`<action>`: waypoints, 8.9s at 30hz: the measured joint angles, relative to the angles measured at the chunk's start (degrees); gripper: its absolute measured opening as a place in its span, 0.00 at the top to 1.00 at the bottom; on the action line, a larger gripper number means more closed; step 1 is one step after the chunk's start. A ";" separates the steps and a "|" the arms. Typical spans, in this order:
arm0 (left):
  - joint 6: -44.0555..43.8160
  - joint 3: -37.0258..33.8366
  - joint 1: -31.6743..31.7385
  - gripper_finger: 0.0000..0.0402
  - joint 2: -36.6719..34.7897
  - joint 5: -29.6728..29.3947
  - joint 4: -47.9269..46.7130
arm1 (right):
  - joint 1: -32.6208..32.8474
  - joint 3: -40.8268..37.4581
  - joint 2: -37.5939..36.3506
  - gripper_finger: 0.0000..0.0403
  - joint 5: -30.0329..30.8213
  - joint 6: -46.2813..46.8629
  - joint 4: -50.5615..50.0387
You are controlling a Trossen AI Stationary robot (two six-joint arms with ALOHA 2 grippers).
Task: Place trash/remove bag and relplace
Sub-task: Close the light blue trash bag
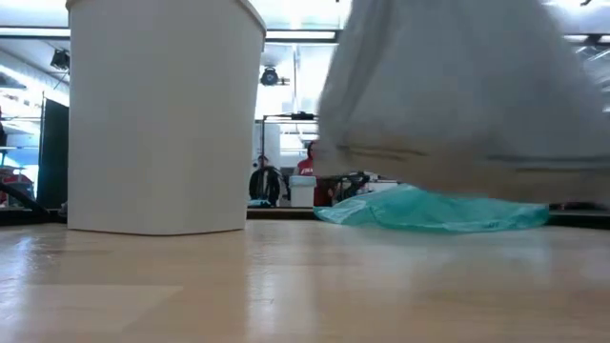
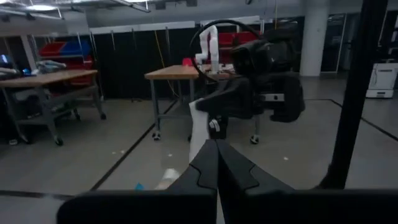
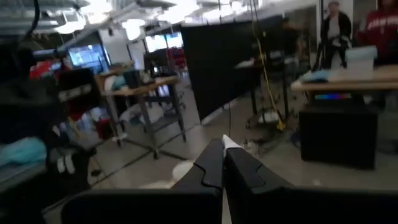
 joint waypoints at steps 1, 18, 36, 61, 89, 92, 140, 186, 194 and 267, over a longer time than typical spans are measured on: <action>0.48 0.00 0.02 0.99 -0.24 -0.11 0.31 | -1.52 0.00 -0.07 1.00 -1.90 -1.18 1.01; 0.92 0.07 0.02 0.99 -7.20 -3.92 0.23 | -4.71 1.33 3.51 1.00 -91.99 83.60 -67.27; -2.24 0.02 -0.04 0.99 -7.53 -4.12 -8.29 | 15.38 18.88 -4.68 1.00 -75.34 122.94 -94.61; -2.01 -3.55 -0.04 0.99 -6.60 -3.59 -7.27 | 34.54 21.23 -3.58 1.00 -95.40 139.31 -94.64; -2.06 -10.16 -0.04 0.99 -6.41 -4.23 -2.96 | 10.38 -3.55 -0.75 0.81 -60.06 99.92 -89.17; -1.77 -10.16 -0.02 0.99 -6.44 -4.26 -3.02 | 9.02 -3.56 -0.37 0.69 -54.72 97.14 -86.10; -1.93 -10.14 0.63 0.99 -6.44 -4.21 -8.16 | -26.33 -13.05 1.91 0.69 -89.40 91.84 -94.70; -20.33 -49.02 19.83 0.99 -0.18 36.23 41.01 | -37.19 -28.20 1.04 0.80 -73.17 77.27 -86.95; -41.19 -49.00 22.93 0.99 12.48 64.02 63.09 | -42.63 -27.40 1.15 0.81 -75.93 71.79 -75.09; -12.55 -48.28 21.57 0.98 9.96 16.71 26.66 | -33.21 -23.98 -5.84 0.93 -76.37 65.77 -71.32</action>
